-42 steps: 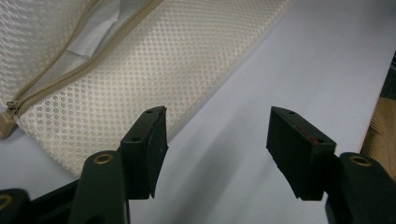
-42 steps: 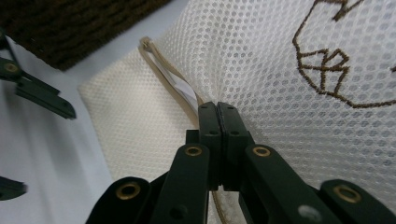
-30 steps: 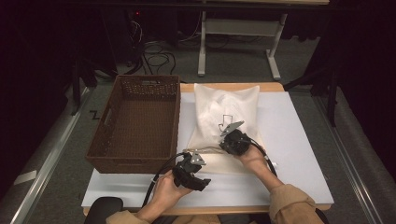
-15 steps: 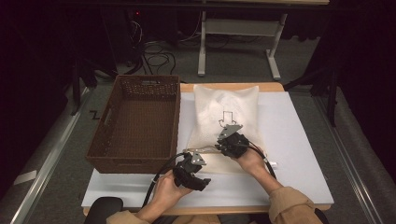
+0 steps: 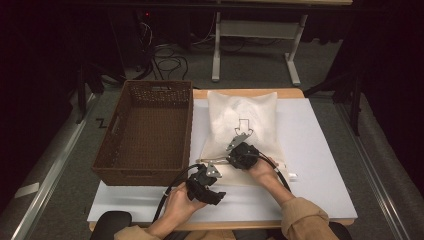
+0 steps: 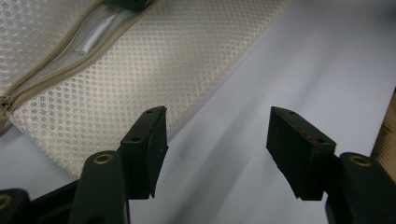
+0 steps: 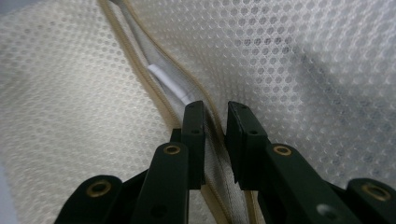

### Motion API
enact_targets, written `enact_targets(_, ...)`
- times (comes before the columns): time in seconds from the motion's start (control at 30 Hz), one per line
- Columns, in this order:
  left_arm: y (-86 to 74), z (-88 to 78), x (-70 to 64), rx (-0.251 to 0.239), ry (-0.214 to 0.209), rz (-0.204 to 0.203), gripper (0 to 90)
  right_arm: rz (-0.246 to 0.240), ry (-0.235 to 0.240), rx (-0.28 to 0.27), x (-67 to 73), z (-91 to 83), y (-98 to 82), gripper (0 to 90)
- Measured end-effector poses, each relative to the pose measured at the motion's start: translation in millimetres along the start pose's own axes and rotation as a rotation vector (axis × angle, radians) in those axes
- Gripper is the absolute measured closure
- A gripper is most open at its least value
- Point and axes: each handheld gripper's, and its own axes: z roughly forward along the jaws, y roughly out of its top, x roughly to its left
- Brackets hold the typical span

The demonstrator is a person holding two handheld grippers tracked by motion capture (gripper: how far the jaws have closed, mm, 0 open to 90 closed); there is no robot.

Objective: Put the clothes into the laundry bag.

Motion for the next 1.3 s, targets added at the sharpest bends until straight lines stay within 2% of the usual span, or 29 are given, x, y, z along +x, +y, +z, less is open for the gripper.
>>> enact_targets(0.1,0.0,0.6,-0.1,0.001,0.0,0.001,38.4,0.037,0.025,0.001,-4.1,1.6,-0.7,79.9)
enact_targets(0.2,-0.2,1.2,-0.4,0.002,0.001,0.001,38.4,0.025,0.027,0.011,-4.7,1.5,-0.4,87.2)
enact_targets(0.4,-0.2,0.7,0.8,0.005,0.005,-0.002,38.4,0.015,0.015,0.003,-2.9,0.0,0.7,89.5)
enact_targets(0.43,-0.2,0.6,1.2,0.008,0.006,-0.004,38.5,0.025,0.025,0.0,-2.5,-2.1,0.4,89.5)
enact_targets(0.67,-0.2,3.2,1.1,0.014,0.016,-0.01,38.7,0.009,0.097,-0.062,3.4,-18.5,0.6,89.6)
enact_targets(0.77,0.1,4.1,1.3,0.02,0.018,-0.011,38.7,-0.001,0.116,-0.044,5.3,-20.4,-0.5,89.5)
enact_targets(0.97,-0.2,3.8,1.8,0.019,0.02,-0.012,38.8,0.01,0.124,0.008,2.6,-11.2,-2.7,88.9)
enact_targets(1.17,0.0,3.0,1.9,0.015,0.021,-0.012,38.8,0.033,0.107,-0.013,2.3,-13.3,-2.9,82.3)
enact_targets(1.23,0.1,2.8,1.7,0.013,0.022,-0.013,38.8,0.04,0.108,-0.039,3.2,-16.0,-3.1,80.0)
enact_targets(1.3,0.3,3.0,1.8,0.014,0.021,-0.014,38.8,0.027,0.101,-0.04,2.7,-21.4,-2.6,77.1)
